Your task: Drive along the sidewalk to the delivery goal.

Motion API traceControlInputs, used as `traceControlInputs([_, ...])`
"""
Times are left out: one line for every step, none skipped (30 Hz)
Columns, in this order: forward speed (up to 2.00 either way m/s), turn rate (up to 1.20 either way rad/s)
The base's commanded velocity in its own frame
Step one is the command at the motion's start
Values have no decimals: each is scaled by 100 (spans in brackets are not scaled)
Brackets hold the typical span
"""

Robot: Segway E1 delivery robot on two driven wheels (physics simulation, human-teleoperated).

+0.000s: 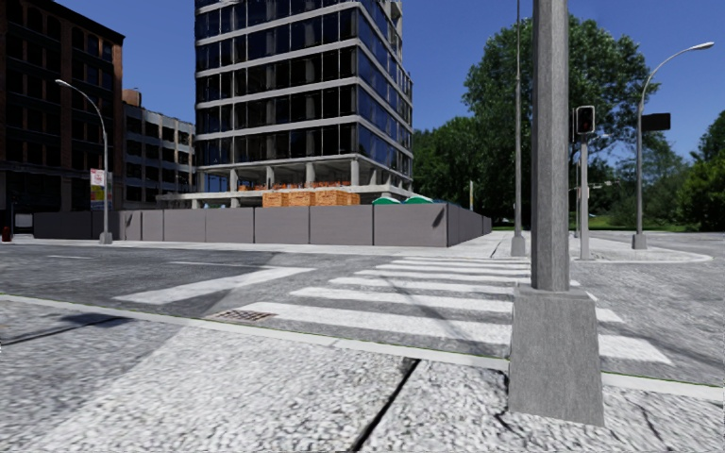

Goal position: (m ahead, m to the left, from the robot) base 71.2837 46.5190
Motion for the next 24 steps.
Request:
traceControlInputs([162,48])
traceControlInputs([162,40])
traceControlInputs([162,25])
traceControlInputs([162,25])
traceControlInputs([162,13])
traceControlInputs([162,5])
traceControlInputs([162,0])
traceControlInputs([162,0])
traceControlInputs([162,0])
traceControlInputs([162,0])
traceControlInputs([162,0])
traceControlInputs([162,-4])
traceControlInputs([162,-24])
traceControlInputs([162,-35])
traceControlInputs([162,-35])
traceControlInputs([162,-37])
traceControlInputs([162,-37])
traceControlInputs([162,-38])
traceControlInputs([162,-38])
traceControlInputs([162,-38])
traceControlInputs([162,-39])
traceControlInputs([162,-39])
traceControlInputs([162,-39])
traceControlInputs([161,-39])
